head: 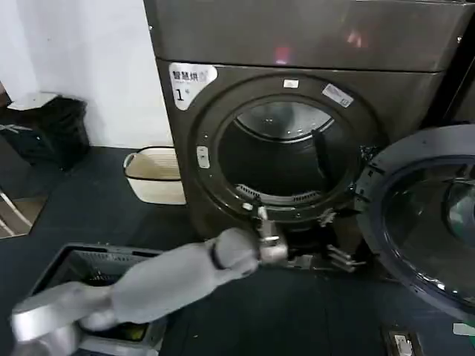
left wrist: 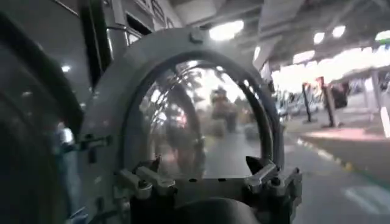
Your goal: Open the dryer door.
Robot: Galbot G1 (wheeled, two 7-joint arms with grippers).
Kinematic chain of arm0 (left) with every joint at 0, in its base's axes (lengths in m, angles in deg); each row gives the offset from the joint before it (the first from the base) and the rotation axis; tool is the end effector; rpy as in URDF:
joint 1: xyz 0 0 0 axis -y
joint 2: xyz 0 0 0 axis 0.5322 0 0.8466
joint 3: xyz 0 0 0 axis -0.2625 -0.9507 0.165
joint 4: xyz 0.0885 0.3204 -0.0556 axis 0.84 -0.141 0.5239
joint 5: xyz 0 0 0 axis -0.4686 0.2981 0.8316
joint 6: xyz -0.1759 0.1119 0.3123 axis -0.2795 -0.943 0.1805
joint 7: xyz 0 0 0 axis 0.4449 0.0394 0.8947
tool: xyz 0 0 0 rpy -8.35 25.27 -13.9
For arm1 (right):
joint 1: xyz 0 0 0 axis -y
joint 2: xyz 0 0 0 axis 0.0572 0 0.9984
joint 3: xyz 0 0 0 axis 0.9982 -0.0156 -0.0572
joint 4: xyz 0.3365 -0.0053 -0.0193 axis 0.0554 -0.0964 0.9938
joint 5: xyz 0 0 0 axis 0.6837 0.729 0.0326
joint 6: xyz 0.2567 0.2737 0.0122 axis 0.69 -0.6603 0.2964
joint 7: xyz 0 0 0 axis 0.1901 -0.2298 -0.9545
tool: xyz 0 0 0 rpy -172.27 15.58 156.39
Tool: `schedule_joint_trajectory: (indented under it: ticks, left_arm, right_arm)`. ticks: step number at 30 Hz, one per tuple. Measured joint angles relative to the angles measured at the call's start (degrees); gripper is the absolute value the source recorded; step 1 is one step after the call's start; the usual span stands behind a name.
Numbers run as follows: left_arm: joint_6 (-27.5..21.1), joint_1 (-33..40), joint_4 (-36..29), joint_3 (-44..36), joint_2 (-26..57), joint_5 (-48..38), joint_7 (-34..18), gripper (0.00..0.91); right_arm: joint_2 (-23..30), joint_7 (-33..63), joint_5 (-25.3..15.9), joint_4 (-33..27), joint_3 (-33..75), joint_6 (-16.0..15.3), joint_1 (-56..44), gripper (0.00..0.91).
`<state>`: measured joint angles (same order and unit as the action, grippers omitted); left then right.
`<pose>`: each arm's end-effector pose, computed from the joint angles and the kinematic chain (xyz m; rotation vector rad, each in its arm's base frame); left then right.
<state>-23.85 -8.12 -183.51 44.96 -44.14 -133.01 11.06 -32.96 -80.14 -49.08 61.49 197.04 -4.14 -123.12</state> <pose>0.4072 -0.1725 -0.1942 1.8767 2.2291 0.1869 -0.1057 -0.3895 0.0855 1.6062 1.9774 -1.1235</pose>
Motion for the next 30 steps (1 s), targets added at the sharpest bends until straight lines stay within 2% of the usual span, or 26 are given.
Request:
schedule_joint_trajectory:
  ticks: [2,6,9,15,19,24,30]
  left_arm:
    - [-0.1,0.2,-1.6,-0.3,2.7,0.4,-0.7,0.907]
    - [2.7,1.0,-3.5,-1.8,8.7,3.7,-1.5,0.907]
    - [2.0,1.7,-4.9,-3.3,13.4,5.4,-1.4,0.907]
    - [-3.0,5.0,-7.9,-7.7,23.0,7.0,-1.6,0.907]
    - [-6.5,8.1,-9.9,-11.7,28.9,6.7,-3.6,0.907]
    - [-11.9,12.2,-12.5,-16.8,35.1,2.2,-5.4,0.907]
    - [-13.7,18.4,-13.1,-24.3,39.7,3.5,0.4,0.907]
  right_arm:
    - [-0.2,0.0,0.0,0.0,0.2,0.0,0.0,0.907]
    - [-0.5,0.0,-0.1,-0.1,0.5,0.0,0.1,0.907]
    - [-0.6,-0.1,-0.3,-0.4,0.1,0.1,0.4,0.907]
    - [-1.1,-0.1,-0.5,-0.6,-0.5,0.1,1.0,0.907]
    - [-1.3,-0.2,-0.7,-0.8,-0.5,0.1,1.2,0.907]
    - [-1.4,-0.2,-1.0,-1.2,-0.5,0.2,1.3,0.907]
    - [-1.2,-0.3,-1.0,-1.2,-0.6,0.2,1.5,0.907]
